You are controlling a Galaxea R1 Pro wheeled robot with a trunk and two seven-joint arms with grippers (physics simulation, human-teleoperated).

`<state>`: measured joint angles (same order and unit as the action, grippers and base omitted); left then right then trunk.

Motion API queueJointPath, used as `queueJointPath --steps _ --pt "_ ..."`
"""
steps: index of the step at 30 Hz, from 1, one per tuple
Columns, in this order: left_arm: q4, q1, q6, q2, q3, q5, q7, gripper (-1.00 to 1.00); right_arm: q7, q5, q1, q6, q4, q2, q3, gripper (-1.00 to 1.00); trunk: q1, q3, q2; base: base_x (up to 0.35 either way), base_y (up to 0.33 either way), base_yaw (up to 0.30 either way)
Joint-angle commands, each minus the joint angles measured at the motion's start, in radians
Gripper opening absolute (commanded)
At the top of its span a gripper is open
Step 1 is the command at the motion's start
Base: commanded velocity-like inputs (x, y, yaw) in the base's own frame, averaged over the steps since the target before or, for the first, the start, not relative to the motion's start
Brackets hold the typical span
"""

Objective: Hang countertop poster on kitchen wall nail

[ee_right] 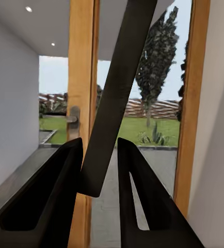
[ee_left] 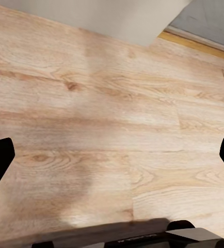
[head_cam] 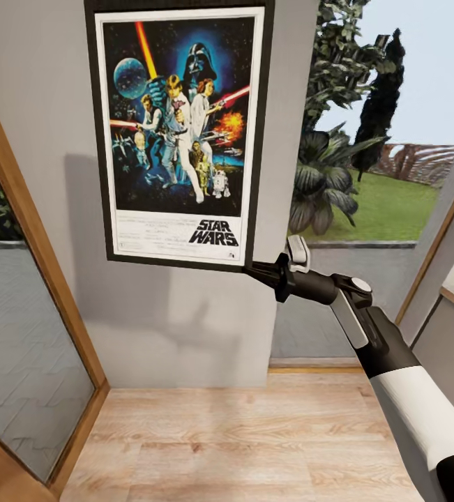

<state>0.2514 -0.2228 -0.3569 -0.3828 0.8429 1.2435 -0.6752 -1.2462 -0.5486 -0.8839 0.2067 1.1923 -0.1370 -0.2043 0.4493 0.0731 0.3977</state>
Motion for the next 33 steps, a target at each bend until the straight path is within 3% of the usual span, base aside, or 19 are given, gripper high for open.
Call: queueJointPath --steps 1,9,33 --pt "0.0 -0.001 -0.005 -0.001 0.008 0.008 -0.001 1.0 -0.001 -0.01 -0.001 0.015 0.0 -0.001 -0.003 -1.0 0.001 0.002 0.002 0.031 0.023 0.0" --pt "0.0 -0.001 -0.005 -0.001 0.008 0.008 -0.001 1.0 -0.001 -0.01 -0.001 0.042 0.0 0.013 -0.003 -1.0 0.001 0.002 0.002 0.047 0.039 0.0" --pt "0.0 -0.001 -0.005 -0.001 0.008 0.008 -0.001 1.0 0.0 -0.008 -0.002 0.045 0.0 0.014 -0.003 -1.0 0.001 0.002 0.002 0.084 0.06 0.0"
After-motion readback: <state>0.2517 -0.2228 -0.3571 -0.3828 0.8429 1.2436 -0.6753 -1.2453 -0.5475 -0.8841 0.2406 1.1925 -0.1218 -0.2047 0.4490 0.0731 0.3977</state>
